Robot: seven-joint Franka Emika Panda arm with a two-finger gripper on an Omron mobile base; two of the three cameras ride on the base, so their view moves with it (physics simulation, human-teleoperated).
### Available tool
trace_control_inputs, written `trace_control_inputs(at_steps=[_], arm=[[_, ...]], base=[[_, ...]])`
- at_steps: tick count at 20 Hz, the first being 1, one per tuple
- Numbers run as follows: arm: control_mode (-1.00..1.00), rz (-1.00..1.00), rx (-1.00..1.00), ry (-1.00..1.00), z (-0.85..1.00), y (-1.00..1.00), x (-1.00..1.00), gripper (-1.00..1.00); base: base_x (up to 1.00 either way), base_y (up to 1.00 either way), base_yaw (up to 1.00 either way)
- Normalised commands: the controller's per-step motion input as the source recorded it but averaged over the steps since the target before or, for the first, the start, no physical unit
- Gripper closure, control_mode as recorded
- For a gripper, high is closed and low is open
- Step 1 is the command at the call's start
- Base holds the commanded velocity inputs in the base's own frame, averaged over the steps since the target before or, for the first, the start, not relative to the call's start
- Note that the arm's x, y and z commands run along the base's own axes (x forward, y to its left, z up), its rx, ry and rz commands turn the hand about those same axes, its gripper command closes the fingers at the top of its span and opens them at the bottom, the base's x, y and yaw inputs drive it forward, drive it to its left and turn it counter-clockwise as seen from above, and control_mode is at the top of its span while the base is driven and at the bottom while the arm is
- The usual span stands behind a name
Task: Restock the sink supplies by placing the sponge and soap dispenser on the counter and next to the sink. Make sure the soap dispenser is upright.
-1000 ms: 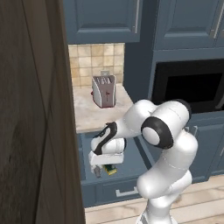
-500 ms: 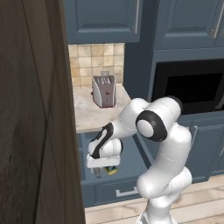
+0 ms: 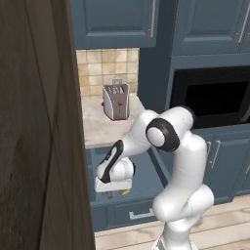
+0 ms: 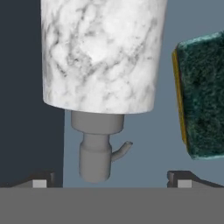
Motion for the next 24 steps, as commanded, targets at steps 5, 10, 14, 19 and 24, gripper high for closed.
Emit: trace_control_inputs(at_steps=[5,10,14,19,24], arm=[[-1.0,-0.01,0.0,0.0,-0.12,0.22,0.07,-1.0],[-1.0,-0.03,0.0,0.0,-0.05,0.05,0.18,-1.0],[-1.0,-0.02,0.0,-0.02,-0.04,0.0,0.22,-1.0],[-1.0,-0.03,0.0,-0.01,-0.09,0.0,0.17,-1.0],[-1.0,-0.04,0.0,-0.04,-0.03,-0.08,0.19,-1.0]], base=[[0.0,0.0,0.0],[0.0,0.0,0.0],[0.0,0.0,0.0],[0.0,0.0,0.0],[0.0,0.0,0.0]])
